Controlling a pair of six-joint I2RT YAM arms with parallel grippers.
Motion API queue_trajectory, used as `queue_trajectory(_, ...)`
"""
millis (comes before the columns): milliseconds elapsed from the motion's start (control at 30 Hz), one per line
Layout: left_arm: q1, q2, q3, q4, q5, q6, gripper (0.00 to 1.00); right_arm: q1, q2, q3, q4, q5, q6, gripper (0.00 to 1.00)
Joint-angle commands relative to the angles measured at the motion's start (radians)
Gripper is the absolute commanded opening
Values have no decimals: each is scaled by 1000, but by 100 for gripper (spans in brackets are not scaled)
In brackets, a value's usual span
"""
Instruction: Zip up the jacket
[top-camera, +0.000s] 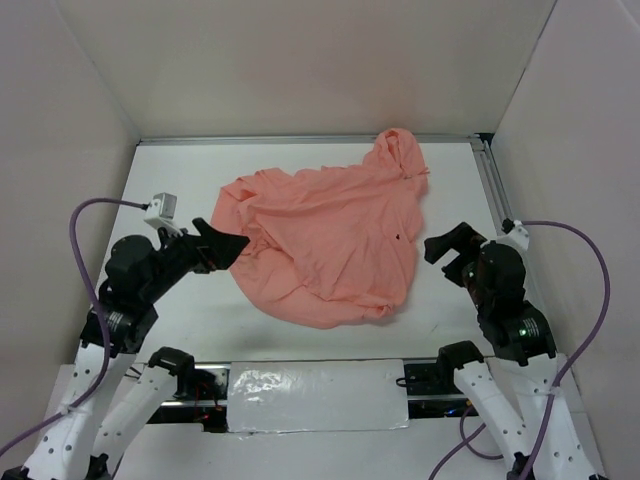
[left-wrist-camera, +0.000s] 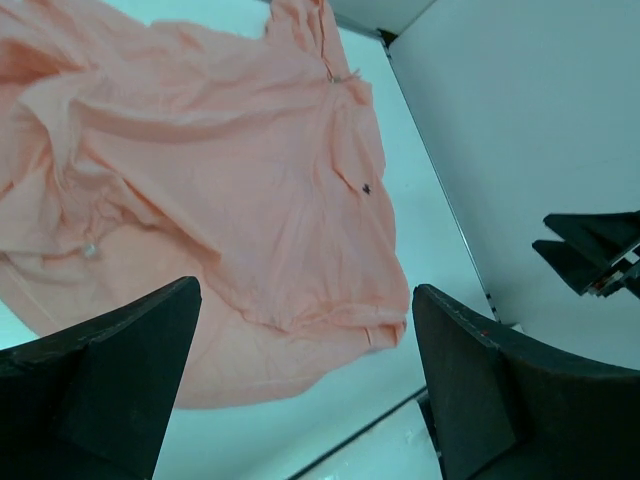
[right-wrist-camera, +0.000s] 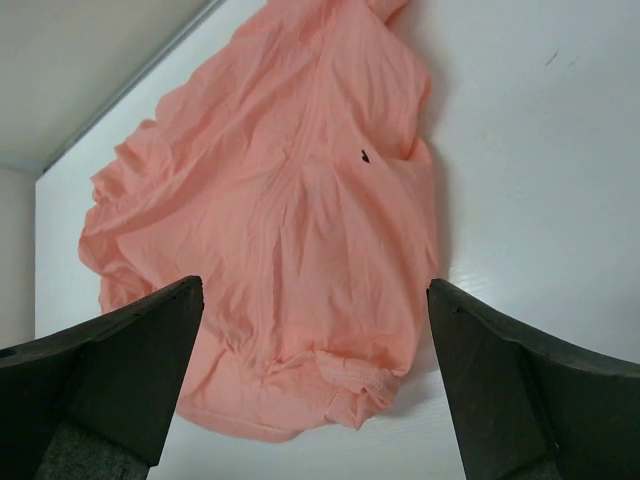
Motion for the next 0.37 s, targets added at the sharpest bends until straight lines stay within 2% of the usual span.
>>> queue_trajectory(0, -20, -35, -65, 0, 19, -58, 99, 5, -65, -15, -15, 71, 8, 100)
queue_trajectory(333, -96, 61, -21, -78, -34, -50, 99, 3, -106, -24, -7, 127, 10, 100)
